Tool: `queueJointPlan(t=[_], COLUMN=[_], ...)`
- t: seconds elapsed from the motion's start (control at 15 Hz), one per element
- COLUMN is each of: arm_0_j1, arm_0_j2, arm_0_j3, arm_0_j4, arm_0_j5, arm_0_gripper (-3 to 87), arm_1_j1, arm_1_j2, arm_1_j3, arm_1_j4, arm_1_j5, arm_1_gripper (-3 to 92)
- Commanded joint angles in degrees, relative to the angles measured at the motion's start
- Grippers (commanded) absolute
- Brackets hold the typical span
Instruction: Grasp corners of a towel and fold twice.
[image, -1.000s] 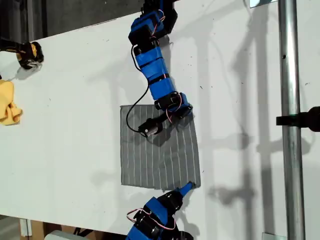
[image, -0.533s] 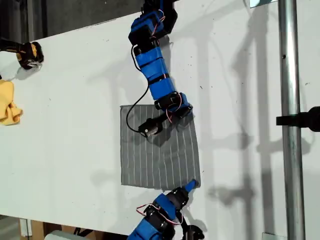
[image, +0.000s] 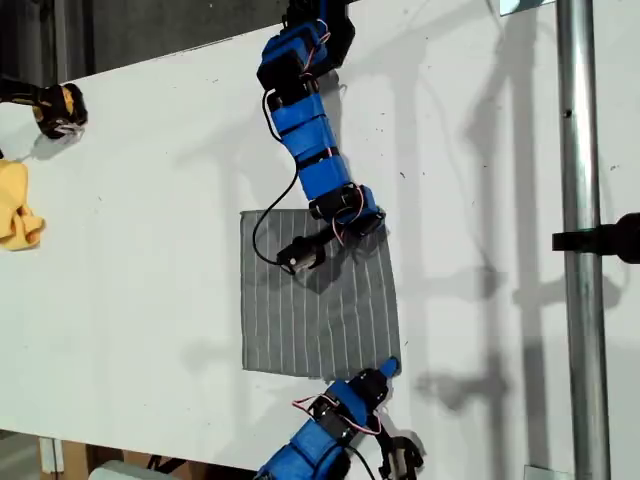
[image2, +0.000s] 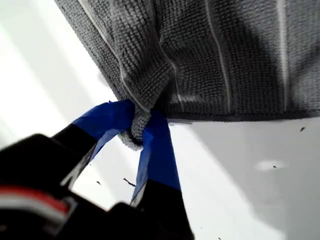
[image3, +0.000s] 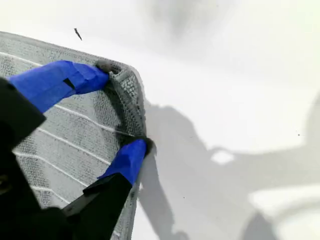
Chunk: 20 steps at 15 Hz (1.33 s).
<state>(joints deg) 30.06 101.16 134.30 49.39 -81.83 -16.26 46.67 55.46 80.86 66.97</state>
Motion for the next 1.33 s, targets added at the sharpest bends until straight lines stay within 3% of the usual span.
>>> queueJointPlan(t=[0.0,0.13,0.27,0.67,1.0,1.27], arm_0_j1=[-0.7,-1.76,-3.08,-4.31,-4.39,-2.72], arm_0_j2=[-3.08,-5.54,-5.27,-3.25,0.0,5.1], arm_0_j3=[-0.97,-1.49,-1.49,-8.79,-23.47,-26.28], arm_0_j4=[-2.37,-2.46,-1.58,2.99,12.92,12.74], arm_0_j5=[-1.14,-2.29,-3.25,1.05,9.23,16.17], arm_0_gripper=[23.0,16.4,-2.0,-1.5,-1.5,-1.5], arm_1_j1=[-0.09,-0.26,-0.26,0.35,-0.62,-3.69], arm_1_j2=[1.05,1.05,1.05,3.78,15.12,20.3], arm_1_j3=[-0.79,-0.62,-0.62,-0.62,-0.62,-0.7], arm_1_j4=[0.7,0.79,0.79,0.79,1.05,-1.23], arm_1_j5=[-0.35,-0.26,-0.26,-0.79,-3.78,-8.7], arm_1_gripper=[-0.2,-0.2,-0.2,-0.2,-0.2,-0.2])
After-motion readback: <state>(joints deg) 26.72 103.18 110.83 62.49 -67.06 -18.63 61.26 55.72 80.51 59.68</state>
